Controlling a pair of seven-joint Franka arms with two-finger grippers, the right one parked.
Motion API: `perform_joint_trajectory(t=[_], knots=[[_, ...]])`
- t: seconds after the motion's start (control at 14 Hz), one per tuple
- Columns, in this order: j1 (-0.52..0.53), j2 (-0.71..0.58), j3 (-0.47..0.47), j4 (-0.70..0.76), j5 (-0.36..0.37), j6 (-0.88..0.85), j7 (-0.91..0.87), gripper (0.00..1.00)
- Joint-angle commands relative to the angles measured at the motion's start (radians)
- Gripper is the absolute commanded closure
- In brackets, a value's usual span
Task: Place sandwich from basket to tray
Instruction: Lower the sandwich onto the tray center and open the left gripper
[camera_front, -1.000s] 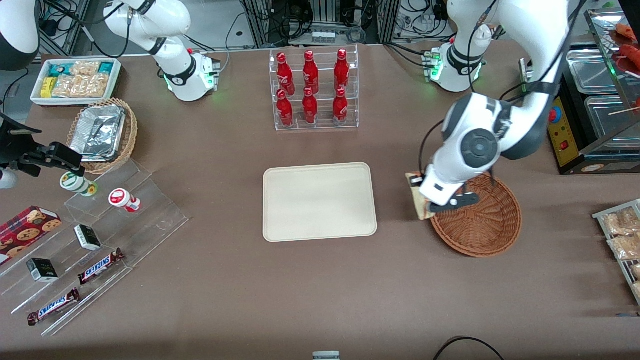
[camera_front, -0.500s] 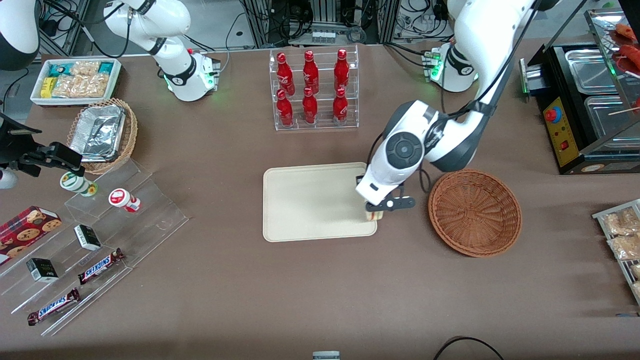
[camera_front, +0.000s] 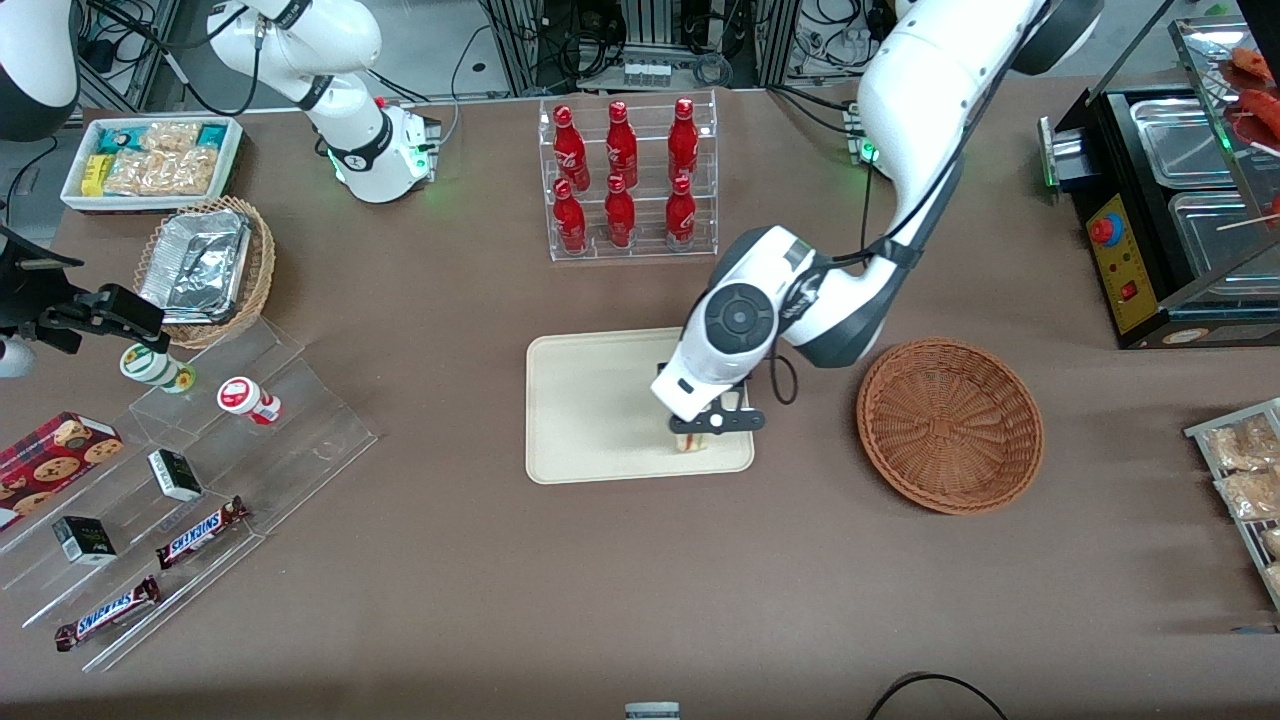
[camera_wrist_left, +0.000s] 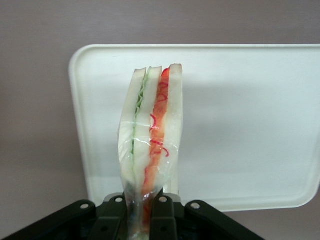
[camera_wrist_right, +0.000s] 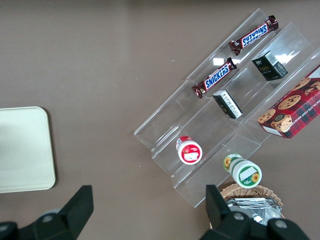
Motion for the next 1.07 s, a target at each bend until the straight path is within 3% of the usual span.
perform_joint_trajectory(t=[0.0,0.14,0.43,0.71,1.0], knots=[[-0.062,0.109,0.015,0.128,0.088,-0.001,-0.121,1.0],[-0.096,0.143,0.013,0.163,0.123,-0.006,-0.184,1.0],[-0.123,0.166,0.016,0.183,0.125,-0.009,-0.226,1.0],[-0.157,0.232,0.022,0.312,0.125,-0.114,-0.254,1.0],[-0.166,0.244,0.022,0.314,0.125,-0.115,-0.267,1.0]])
